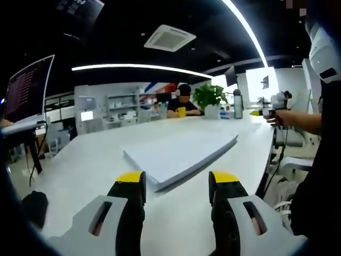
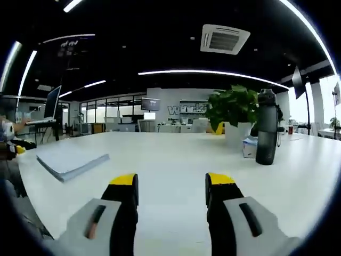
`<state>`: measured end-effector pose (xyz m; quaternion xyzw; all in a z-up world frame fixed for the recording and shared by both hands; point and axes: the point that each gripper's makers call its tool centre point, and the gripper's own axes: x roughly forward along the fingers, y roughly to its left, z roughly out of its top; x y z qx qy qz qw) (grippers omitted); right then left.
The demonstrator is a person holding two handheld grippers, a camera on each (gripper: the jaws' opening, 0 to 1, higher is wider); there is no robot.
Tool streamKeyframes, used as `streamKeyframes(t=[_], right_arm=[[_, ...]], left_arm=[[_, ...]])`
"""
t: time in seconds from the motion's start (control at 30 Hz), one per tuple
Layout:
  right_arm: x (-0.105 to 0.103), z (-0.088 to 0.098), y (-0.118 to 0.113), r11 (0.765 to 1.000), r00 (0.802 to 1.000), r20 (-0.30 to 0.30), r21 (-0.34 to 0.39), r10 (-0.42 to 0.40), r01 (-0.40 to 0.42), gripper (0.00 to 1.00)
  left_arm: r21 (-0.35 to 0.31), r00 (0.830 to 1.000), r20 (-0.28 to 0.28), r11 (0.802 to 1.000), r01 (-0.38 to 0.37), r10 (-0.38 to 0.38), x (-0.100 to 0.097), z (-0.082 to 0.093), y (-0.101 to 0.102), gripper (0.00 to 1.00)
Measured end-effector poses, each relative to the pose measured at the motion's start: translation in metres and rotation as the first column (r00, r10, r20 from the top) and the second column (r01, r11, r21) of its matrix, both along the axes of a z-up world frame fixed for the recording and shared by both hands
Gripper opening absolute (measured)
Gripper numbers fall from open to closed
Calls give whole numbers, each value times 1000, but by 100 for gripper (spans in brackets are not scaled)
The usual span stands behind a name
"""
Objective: Grasp the top corner of one sheet in the document stack and pull a single sheet out from the document stack, separating that one sheet from the rest and lifting it clear until the single sheet is fully removed from the stack
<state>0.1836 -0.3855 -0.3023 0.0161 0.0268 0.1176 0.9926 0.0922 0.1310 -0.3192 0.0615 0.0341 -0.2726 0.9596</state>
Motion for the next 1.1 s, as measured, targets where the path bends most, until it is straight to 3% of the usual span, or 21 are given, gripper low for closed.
streamKeyframes(t=[0.1, 0.23, 0.4, 0.63, 0.77, 1.1], right_arm=[[-6, 8, 19, 1000, 998, 48, 15, 27, -27, 49], [-9, 0, 44, 997, 998, 18, 42, 68, -69, 49], [-11, -8, 74, 993, 993, 21, -20, 120, -120, 50], [-21, -10, 110, 981, 982, 20, -43, 189, -188, 50], [-29, -14, 134, 967, 967, 11, -14, 254, -254, 50], [-51, -19, 174, 931, 932, 10, -49, 363, -362, 49]], left_arm=[[7, 1000, 1, 1000, 2, -2, -1, 1, -1, 47], [7, 1000, 3, 1000, 1, -1, 0, 1, -3, 47], [7, 1000, 10, 1000, 17, -17, -2, 4, -12, 47], [17, 1000, 16, 1000, 24, -24, -4, 7, -15, 47], [28, 1000, 12, 999, 25, -25, -6, 6, -16, 47], [42, 999, 23, 998, 47, -48, -8, 11, -29, 47]])
